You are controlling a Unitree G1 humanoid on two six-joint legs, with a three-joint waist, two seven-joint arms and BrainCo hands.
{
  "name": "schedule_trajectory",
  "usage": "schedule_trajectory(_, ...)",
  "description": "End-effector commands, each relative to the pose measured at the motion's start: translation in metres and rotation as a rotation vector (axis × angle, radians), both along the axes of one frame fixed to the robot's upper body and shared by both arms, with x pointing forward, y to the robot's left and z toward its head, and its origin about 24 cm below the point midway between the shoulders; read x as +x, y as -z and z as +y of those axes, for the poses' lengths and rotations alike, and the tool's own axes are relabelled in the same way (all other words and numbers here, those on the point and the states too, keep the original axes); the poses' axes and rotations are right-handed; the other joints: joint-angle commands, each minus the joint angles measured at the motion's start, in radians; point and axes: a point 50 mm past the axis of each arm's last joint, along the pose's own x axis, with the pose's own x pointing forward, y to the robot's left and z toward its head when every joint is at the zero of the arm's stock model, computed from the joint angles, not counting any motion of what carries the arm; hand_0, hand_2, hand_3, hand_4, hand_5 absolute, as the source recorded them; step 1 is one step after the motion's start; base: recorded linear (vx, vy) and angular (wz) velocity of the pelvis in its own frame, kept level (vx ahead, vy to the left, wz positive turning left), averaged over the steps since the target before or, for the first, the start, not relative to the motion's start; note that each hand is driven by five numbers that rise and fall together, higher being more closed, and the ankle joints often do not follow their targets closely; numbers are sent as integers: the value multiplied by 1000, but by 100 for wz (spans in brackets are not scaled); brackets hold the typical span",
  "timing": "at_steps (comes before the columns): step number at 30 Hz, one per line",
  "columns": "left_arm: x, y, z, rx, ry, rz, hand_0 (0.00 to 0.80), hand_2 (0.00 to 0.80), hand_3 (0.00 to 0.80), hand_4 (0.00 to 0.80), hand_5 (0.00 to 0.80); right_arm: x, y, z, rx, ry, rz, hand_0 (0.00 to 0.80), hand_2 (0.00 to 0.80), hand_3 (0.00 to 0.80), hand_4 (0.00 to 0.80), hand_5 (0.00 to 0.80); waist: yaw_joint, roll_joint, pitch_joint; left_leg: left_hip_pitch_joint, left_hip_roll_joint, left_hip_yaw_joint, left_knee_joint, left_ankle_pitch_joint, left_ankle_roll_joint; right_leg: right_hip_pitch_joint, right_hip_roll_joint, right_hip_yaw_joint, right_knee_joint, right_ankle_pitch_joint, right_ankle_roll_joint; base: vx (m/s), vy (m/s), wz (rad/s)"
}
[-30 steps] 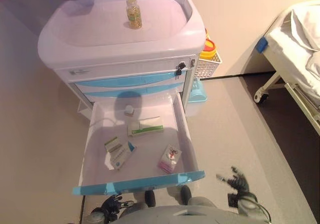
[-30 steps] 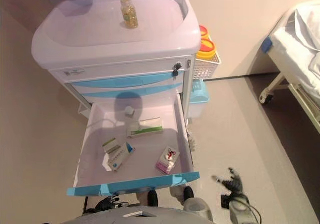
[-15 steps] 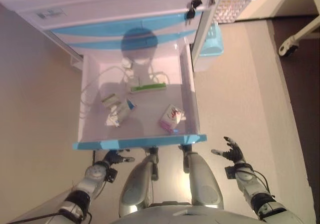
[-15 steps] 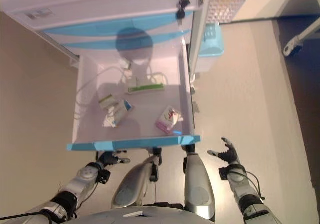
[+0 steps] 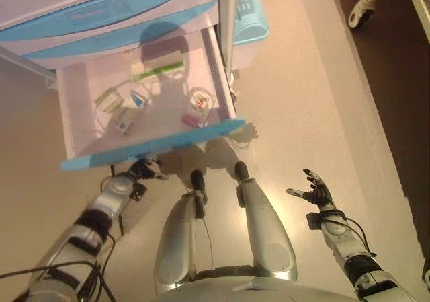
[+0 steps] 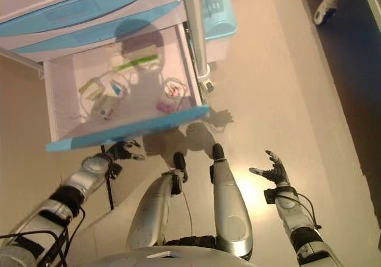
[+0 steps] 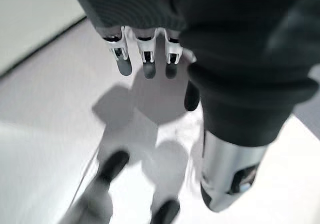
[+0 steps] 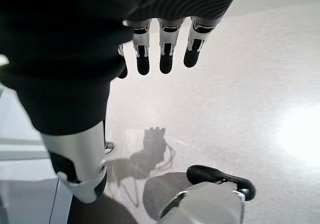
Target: Open the drawer and pick up the medicine
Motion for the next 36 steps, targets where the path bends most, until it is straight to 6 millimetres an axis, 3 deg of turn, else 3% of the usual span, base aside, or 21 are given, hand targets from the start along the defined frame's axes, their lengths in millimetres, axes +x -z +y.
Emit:
schedule_trajectory(1, 24, -77, 54, 74, -175, -194, 0, 0, 0, 0, 0, -20, 6, -2, -37, -56, 36, 0, 0, 0, 0, 0, -69, -14, -62, -20, -14, 24, 105, -101, 55, 2, 9, -11, -20, 27, -24, 42, 133, -19)
schedule_trajectory(5, 28, -126, 91, 31, -353, -263, 0, 0, 0, 0, 0, -18, 3, -4, -59, -75, 25, 0, 0, 0, 0, 0, -122, -14, -55, -7, -1, 55, 121, -145, 53, -3, 23, 34, -45, 25, -10, 96, 149, -30)
schedule_trajectory(10, 27, -165, 110, -154, -531, -438, 0, 0, 0, 0, 0, -13, 0, 0, -96, -112, 7, 0, 0, 0, 0, 0, -155, -21, -49, -11, 3, 85, 139, -167, 56, -17, 32, 75, -87, 54, 4, 38, 114, -34)
schedule_trajectory(13, 22, -188, 121, -158, -657, -573, 0, 0, 0, 0, 0, -12, 0, 4, -116, -131, -1, 0, 0, 0, 0, 0, -163, -26, -49, -10, 0, 94, 142, -185, 60, -22, 37, 92, -102, 65, 13, 24, 80, -23)
schedule_trajectory(16, 18, -203, 127, -145, -721, -660, 0, 0, 0, 0, 0, -14, 3, 9, -112, -144, 4, 0, 0, 0, 0, 0, -164, -35, -52, -7, -5, 98, 142, -204, 65, -22, 40, 105, -113, 74, 20, 13, 26, -17)
schedule_trajectory(19, 21, -204, 124, -141, -732, -688, 0, 0, 0, 0, 0, -14, 5, 13, -105, -158, 11, 0, 0, 0, 0, 0, -156, -38, -55, 9, -11, 100, 127, -212, 69, -15, 41, 109, -125, 80, 27, 8, -2, -4)
schedule_trajectory(25, 22, -182, 119, -226, -667, -679, 0, 0, 0, 0, 0, -11, 7, 25, -63, -203, 12, 0, 0, 0, 0, 0, -123, -36, -67, 63, -27, 82, 70, -201, 72, 27, 34, 102, -157, 88, 39, 3, -34, 3)
schedule_trajectory(28, 27, -164, 101, -347, -526, -708, 0, 0, 0, 0, 0, -11, 11, 34, -9, -226, 40, 0, 0, 0, 0, 0, -92, -44, -82, 94, -38, 77, 15, -156, 72, 61, 14, 87, -198, 121, 43, -86, -183, 7)
schedule_trajectory(32, 26, -115, 63, -568, -338, -676, 0, 0, 0, 0, 0, -19, 24, 40, 97, -230, 114, 0, 0, 0, 0, 0, -30, -37, -113, 165, -53, 33, -71, -126, 65, 142, -12, 36, -237, 114, 49, 23, -193, 24)
schedule_trajectory(34, 16, -74, 39, -712, -299, -622, 0, 0, 0, 0, 0, -26, 33, 44, 171, -220, 159, 0, 0, 0, 0, 0, 10, -34, -142, 203, -64, 2, -119, -105, 61, 202, -23, 3, -261, 102, 47, 55, -241, 38)
schedule_trajectory(36, 0, -34, 21, -747, -300, -538, 0, 0, 0, 0, 0, -31, 40, 48, 212, -212, 199, 0, 0, 0, 0, 0, 41, -34, -171, 244, -72, -25, -158, -88, 55, 259, -31, -32, -278, 89, 45, 100, -219, 39)
